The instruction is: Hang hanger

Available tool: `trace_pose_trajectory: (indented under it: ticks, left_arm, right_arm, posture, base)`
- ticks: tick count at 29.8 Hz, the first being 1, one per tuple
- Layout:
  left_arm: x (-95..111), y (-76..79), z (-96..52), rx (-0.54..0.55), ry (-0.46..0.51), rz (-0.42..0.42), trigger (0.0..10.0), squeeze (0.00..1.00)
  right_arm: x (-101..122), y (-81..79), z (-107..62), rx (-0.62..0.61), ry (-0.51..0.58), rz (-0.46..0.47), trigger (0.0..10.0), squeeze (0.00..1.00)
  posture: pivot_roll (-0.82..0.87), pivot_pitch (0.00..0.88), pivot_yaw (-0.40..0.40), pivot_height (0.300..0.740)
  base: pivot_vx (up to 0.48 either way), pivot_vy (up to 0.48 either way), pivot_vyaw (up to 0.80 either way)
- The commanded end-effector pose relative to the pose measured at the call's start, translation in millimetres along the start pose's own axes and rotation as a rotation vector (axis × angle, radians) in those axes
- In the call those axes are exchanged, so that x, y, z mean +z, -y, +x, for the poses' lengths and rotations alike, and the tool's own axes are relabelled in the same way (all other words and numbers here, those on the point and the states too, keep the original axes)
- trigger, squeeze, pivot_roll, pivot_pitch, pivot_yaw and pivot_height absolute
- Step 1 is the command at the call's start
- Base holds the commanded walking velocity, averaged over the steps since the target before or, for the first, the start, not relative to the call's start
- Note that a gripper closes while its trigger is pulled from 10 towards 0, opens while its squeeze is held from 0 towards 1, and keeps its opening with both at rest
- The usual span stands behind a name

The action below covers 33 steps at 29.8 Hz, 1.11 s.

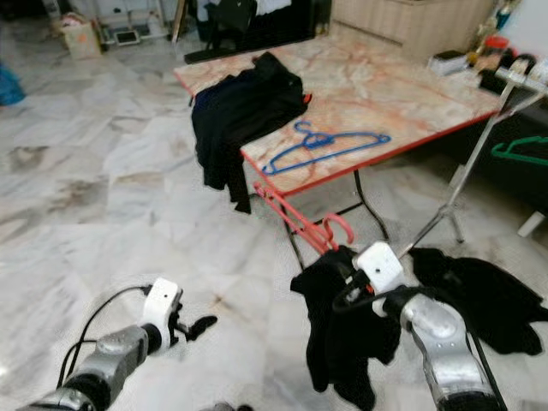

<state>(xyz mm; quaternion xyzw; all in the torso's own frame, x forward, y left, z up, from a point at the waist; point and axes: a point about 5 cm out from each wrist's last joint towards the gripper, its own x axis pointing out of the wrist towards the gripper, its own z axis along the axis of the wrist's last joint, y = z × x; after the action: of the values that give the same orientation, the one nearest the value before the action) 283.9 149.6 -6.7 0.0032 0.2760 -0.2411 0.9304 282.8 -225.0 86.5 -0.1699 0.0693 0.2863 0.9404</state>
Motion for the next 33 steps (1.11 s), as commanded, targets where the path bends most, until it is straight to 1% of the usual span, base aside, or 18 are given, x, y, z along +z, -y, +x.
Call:
trace_pose_trajectory:
  ticks: [1, 11, 13, 15, 19, 20, 21, 23, 25, 27, 28, 30, 32, 33]
  left_arm:
    - [-0.6, -2.2, -1.2, 0.007, -0.001, -0.003, 10.0, 0.00]
    - [-0.4, -1.0, -0.7, 0.000, 0.000, -0.002, 10.0, 0.00]
    - [0.0, -1.2, -0.6, 0.009, 0.009, -0.012, 10.0, 0.00]
    - [-1.0, -2.9, -0.7, 0.030, -0.017, 0.024, 10.0, 0.00]
    - [-1.1, -2.1, -0.6, 0.022, -0.010, 0.014, 10.0, 0.00]
    - [-1.4, -2.2, -0.9, 0.020, -0.009, 0.013, 10.0, 0.00]
    - [-1.5, -2.2, -1.0, 0.020, -0.008, 0.013, 10.0, 0.00]
    - [-1.4, -2.4, -1.2, 0.019, -0.006, 0.012, 10.0, 0.00]
    - [-1.4, -2.9, -1.6, 0.019, -0.004, 0.012, 10.0, 0.00]
    - [-1.4, -3.8, -2.3, 0.020, 0.000, 0.013, 10.0, 0.00]
    - [-1.6, -4.4, -2.9, 0.019, 0.002, 0.014, 10.0, 0.00]
    - [-2.0, -6.2, -4.9, 0.015, 0.013, 0.012, 10.0, 0.00]
    - [-2.2, -6.9, -5.7, 0.012, 0.017, 0.010, 10.0, 0.00]
    - [-3.2, -7.3, -6.6, 0.009, 0.017, 0.011, 10.0, 0.00]
  right_arm:
    - [4.6, 5.7, -2.1, -0.023, 0.023, -0.012, 10.0, 0.00]
    - [3.2, 8.0, -2.6, -0.026, 0.011, -0.020, 10.0, 0.00]
    - [3.2, 7.3, -2.6, -0.013, 0.008, -0.024, 10.0, 0.00]
    - [3.6, 6.3, -2.4, 0.004, 0.008, -0.026, 10.0, 0.00]
    - [4.7, 4.4, -1.6, 0.042, 0.004, -0.045, 10.0, 0.00]
    - [6.0, 1.7, -1.2, 0.082, 0.006, -0.044, 10.0, 0.00]
    - [6.4, 1.0, -1.2, 0.091, 0.007, -0.044, 10.0, 0.00]
    - [11.9, -7.2, -0.5, 0.190, 0.018, -0.051, 10.0, 0.00]
    - [17.3, -13.6, -0.2, 0.257, 0.034, -0.059, 10.0, 0.00]
    - [24.4, -25.2, -1.4, 0.376, 0.051, -0.062, 10.0, 0.00]
    - [28.9, -36.1, -4.9, 0.488, 0.058, -0.072, 10.0, 0.00]
    - [36.4, -46.3, -10.4, 0.604, 0.072, -0.075, 10.0, 0.00]
    - [39.3, -47.3, -10.6, 0.618, 0.080, -0.074, 10.0, 0.00]
    - [42.2, -49.5, -11.9, 0.649, 0.085, -0.076, 10.0, 0.00]
  posture:
    - [-0.07, 0.000, 0.059, 0.740]
    - [-0.08, 0.000, 0.057, 0.740]
    - [-0.08, 0.000, 0.055, 0.740]
    - [-0.07, 0.000, 0.054, 0.740]
    - [-0.08, 0.000, 0.052, 0.740]
    - [-0.08, 0.000, 0.052, 0.740]
    - [-0.08, 0.000, 0.052, 0.740]
    - [-0.07, 0.000, 0.046, 0.740]
    - [-0.07, 0.000, 0.046, 0.740]
    - [-0.07, 0.000, 0.041, 0.740]
    - [-0.07, 0.000, 0.040, 0.740]
    - [-0.06, 0.000, 0.032, 0.740]
    - [-0.06, 0.000, 0.030, 0.740]
    - [-0.06, 0.000, 0.028, 0.740]
  base:
    - [-0.274, 0.000, 0.00]
    - [-0.288, 0.000, 0.00]
    - [0.000, 0.000, 0.00]
    - [0.000, 0.000, 0.00]
    - [0.000, 0.000, 0.00]
    - [0.000, 0.000, 0.00]
    - [0.000, 0.000, 0.00]
    - [0.000, 0.000, 0.00]
    - [0.000, 0.000, 0.00]
    - [0.000, 0.000, 0.00]
    - [0.000, 0.000, 0.00]
    - [0.000, 0.000, 0.00]
    - [0.000, 0.000, 0.00]
    - [0.000, 0.000, 0.00]
